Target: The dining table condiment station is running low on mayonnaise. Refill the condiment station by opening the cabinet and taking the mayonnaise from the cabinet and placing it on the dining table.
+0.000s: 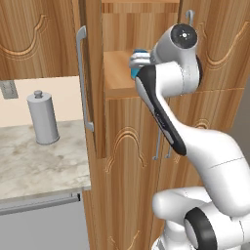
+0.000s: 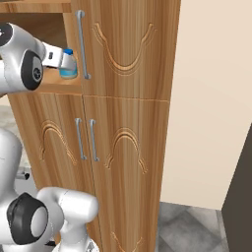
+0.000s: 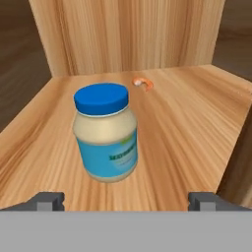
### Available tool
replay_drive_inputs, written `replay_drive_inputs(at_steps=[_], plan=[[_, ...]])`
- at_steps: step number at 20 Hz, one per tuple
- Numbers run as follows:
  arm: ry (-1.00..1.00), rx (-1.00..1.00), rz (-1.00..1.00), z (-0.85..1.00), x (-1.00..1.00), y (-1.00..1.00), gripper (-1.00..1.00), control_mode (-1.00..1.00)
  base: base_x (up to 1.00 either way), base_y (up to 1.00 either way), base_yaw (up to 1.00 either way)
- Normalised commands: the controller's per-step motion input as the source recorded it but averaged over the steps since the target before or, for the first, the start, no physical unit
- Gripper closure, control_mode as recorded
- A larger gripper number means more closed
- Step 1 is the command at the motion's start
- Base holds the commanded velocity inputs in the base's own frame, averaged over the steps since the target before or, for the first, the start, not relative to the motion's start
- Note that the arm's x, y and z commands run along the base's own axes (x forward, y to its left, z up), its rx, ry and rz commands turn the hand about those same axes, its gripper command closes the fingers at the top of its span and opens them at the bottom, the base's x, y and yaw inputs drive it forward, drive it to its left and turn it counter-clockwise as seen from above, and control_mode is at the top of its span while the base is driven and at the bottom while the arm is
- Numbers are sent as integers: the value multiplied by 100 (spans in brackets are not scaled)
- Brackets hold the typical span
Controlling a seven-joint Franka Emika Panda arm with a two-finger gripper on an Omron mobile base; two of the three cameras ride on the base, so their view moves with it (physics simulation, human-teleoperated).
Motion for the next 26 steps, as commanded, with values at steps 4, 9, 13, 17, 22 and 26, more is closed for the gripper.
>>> replay_drive_inputs(at_steps=[4, 9, 13, 17, 22, 26], plan=[[2, 6, 0, 17, 38, 0, -100, -100, 0, 0, 0], [3, 0, 0, 1, 29, 8, -100, -100, 0, 0, 0], [0, -2, 0, 0, 25, 24, -100, -100, 0, 0, 0], [0, -3, 0, 0, 28, 29, -100, -100, 0, 0, 0], [0, -7, 0, 0, 30, 46, -100, -100, 0, 0, 0], [0, -11, 0, 0, 17, 62, -100, -100, 0, 0, 0]])
